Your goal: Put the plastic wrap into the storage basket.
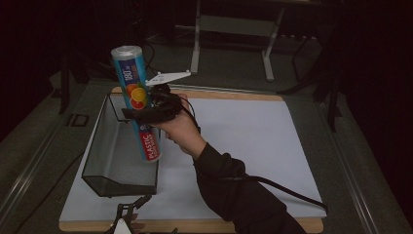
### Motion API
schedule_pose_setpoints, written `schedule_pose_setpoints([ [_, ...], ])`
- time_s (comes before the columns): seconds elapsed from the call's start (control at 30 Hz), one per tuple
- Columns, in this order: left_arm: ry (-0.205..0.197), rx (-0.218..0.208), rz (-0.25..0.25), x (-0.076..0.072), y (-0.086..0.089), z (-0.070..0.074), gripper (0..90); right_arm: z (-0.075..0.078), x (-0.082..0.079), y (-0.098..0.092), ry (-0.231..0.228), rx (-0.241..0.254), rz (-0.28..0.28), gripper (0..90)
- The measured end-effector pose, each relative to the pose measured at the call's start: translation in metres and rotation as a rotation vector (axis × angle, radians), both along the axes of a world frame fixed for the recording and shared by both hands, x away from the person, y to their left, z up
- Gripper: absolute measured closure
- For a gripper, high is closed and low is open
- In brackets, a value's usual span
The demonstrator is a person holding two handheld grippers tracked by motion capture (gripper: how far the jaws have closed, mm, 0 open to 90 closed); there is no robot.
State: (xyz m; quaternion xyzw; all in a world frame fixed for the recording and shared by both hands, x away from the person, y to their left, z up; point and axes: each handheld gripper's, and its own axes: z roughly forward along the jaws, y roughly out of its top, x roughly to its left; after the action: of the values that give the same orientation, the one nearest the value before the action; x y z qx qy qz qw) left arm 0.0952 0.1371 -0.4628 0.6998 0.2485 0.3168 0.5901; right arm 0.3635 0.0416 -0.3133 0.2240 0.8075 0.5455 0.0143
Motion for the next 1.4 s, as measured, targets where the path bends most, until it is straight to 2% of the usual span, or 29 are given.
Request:
schedule_pose_setpoints([
  [0.13, -0.016, 0.005, 0.009, -0.002, 0.001, 0.0, 1.7, -0.006, 0.003, 0.008, 0.033, 0.014, -0.032, 31.5],
  [0.23, -0.027, 0.012, 0.01, -0.003, 0.0, 0.0, 1.7, -0.009, 0.003, 0.013, 0.036, 0.016, -0.052, 31.5],
  [0.37, -0.025, 0.011, 0.01, -0.003, 0.0, 0.0, 1.7, -0.024, 0.004, 0.019, 0.095, 0.033, -0.098, 31.5],
  [0.5, -0.024, 0.005, 0.012, -0.003, 0.001, 0.0, 1.7, -0.042, 0.007, 0.023, 0.121, 0.004, -0.137, 31.5],
  [0.63, -0.02, 0.002, 0.01, -0.002, 0.002, 0.0, 1.7, -0.059, 0.007, 0.026, 0.152, -0.018, -0.152, 31.5],
  [0.77, -0.018, 0.001, 0.009, -0.002, 0.002, 0.0, 1.7, -0.069, 0.008, 0.029, 0.195, -0.041, -0.143, 31.5],
  [0.87, -0.02, -0.001, 0.009, -0.002, 0.003, 0.0, 1.7, -0.073, 0.005, 0.03, 0.203, -0.066, -0.143, 31.5],
  [0.97, -0.021, -0.006, 0.007, -0.002, 0.003, 0.0, 1.7, -0.077, -0.002, 0.03, 0.201, -0.116, -0.155, 31.5],
  [1.07, -0.021, -0.003, 0.006, -0.002, 0.003, 0.0, 1.7, -0.081, -0.005, 0.028, 0.233, -0.116, -0.161, 31.5],
  [1.4, -0.021, -0.001, 0.006, -0.002, 0.004, 0.0, 1.7, -0.102, -0.005, 0.035, 0.273, -0.152, -0.223, 31.4],
])
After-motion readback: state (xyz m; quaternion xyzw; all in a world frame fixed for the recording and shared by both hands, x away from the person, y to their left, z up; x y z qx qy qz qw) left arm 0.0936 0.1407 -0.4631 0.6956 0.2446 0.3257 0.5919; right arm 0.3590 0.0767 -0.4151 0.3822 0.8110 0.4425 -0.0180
